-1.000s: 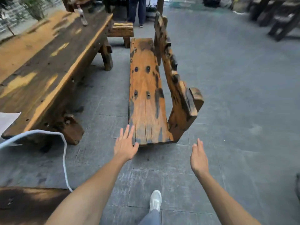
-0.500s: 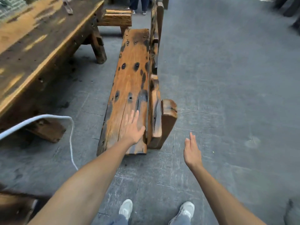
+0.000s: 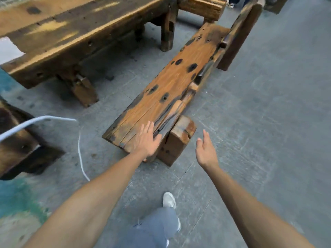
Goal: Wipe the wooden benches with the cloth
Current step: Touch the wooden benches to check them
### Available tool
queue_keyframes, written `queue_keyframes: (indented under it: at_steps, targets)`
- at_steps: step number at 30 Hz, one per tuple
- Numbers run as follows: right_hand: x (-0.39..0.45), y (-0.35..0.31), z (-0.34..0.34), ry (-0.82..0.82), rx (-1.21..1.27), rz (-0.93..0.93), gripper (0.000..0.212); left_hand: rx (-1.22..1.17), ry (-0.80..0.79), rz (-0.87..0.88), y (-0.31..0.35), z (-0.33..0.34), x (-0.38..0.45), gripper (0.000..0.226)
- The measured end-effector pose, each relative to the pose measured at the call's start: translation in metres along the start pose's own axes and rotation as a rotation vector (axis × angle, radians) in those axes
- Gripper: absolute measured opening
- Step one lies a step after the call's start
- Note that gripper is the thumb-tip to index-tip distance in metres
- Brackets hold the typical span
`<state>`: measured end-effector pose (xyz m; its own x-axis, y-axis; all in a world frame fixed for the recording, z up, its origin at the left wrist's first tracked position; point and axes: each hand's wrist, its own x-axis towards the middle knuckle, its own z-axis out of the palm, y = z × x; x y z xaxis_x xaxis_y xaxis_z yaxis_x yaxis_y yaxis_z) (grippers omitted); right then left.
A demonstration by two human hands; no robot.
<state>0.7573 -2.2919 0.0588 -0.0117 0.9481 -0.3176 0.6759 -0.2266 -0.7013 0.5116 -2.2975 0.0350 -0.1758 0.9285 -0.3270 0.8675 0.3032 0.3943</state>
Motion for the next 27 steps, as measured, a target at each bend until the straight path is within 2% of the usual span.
queue_keyframes:
  at_steps: [5,9,13,15,18,22,24,27]
  targets:
    - [0.064,-0.013,-0.009,-0.147,-0.088,-0.172,0.058,-0.167,-0.009,-0.232,0.031,0.034,0.015,0.061]
    - [0.108,-0.017,-0.014,-0.282,-0.225,-0.368,0.055,-0.086,0.146,-0.417,0.048,0.046,0.024,0.046]
    - [0.150,-0.019,-0.016,-0.374,-0.320,-0.444,0.051,-0.084,0.232,-0.517,0.054,0.053,0.032,0.043]
    - [0.180,-0.022,-0.017,-0.387,-0.384,-0.560,0.050,-0.073,0.306,-0.562,0.056,0.055,0.043,0.044]
    - [0.237,-0.041,-0.004,-0.372,-0.546,-0.805,0.047,0.057,0.401,-0.611,0.055,0.067,0.056,0.048]
    - [0.285,-0.066,0.033,-0.447,-0.707,-1.018,0.042,0.265,0.533,-0.632,0.057,0.082,0.064,0.061]
    - [0.292,-0.063,0.049,-0.326,-0.768,-1.117,0.051,0.315,0.584,-0.632,0.054,0.087,0.068,0.063]
    - [0.293,-0.044,0.055,-0.167,-0.581,-1.211,0.054,0.399,0.683,-0.627,0.053,0.092,0.067,0.059]
